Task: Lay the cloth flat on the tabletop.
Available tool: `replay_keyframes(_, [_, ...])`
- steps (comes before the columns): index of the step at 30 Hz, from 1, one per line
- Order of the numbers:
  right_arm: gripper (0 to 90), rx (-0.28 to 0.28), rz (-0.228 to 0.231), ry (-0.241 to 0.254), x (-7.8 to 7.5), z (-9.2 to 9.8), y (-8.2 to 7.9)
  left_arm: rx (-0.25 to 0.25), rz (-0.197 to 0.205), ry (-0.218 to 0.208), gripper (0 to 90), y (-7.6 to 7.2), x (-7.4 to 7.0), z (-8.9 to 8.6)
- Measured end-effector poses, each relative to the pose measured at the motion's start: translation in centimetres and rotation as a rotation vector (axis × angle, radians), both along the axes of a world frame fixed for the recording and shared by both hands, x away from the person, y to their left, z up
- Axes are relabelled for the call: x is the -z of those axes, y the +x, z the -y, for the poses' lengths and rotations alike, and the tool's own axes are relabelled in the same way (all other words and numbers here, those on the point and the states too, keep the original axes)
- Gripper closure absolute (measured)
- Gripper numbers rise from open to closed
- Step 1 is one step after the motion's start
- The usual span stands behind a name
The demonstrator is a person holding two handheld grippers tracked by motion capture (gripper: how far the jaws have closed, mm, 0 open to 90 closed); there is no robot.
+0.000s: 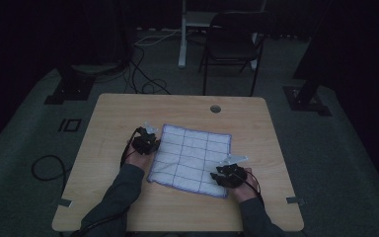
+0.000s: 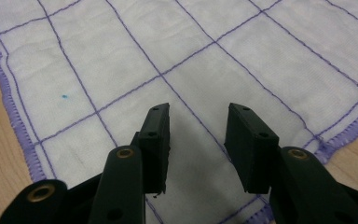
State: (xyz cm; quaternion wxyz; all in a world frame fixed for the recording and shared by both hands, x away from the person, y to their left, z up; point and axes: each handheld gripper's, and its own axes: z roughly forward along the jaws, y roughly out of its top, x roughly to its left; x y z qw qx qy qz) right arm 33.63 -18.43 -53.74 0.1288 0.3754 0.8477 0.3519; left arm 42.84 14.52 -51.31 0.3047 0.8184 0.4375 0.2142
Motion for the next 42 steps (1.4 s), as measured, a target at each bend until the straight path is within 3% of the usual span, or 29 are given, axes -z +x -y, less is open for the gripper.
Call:
replay_keyframes(8, [60.3, 0.000, 0.004, 0.002, 0.0, 0.4, 0.0, 0.068, -0.035, 0.000, 72.2, -1.4, 1.0, 0.7])
replay_keyframes(11, [60.3, -0.002, 0.004, 0.005, 0.1, 0.5, 0.0, 0.081, -0.052, 0.021, 72.4, -1.8, 1.6, 0.7])
replay_keyframes(13, [60.3, -0.007, 0.013, -0.005, 0.1, 0.5, 0.0, 0.072, -0.049, -0.004, 73.2, -2.1, 1.7, 0.4])
replay_keyframes(30, [58.9, -0.012, 0.032, -0.006, 0.2, 0.6, 0.0, 0.044, -0.004, -0.040, 74.7, -5.4, 2.3, -1.3])
replay_keyframes(42, [57.3, -0.028, 0.015, 0.018, 0.2, -0.1, -0.1, 0.028, 0.003, -0.051, 73.4, -6.2, 2.4, -2.5])
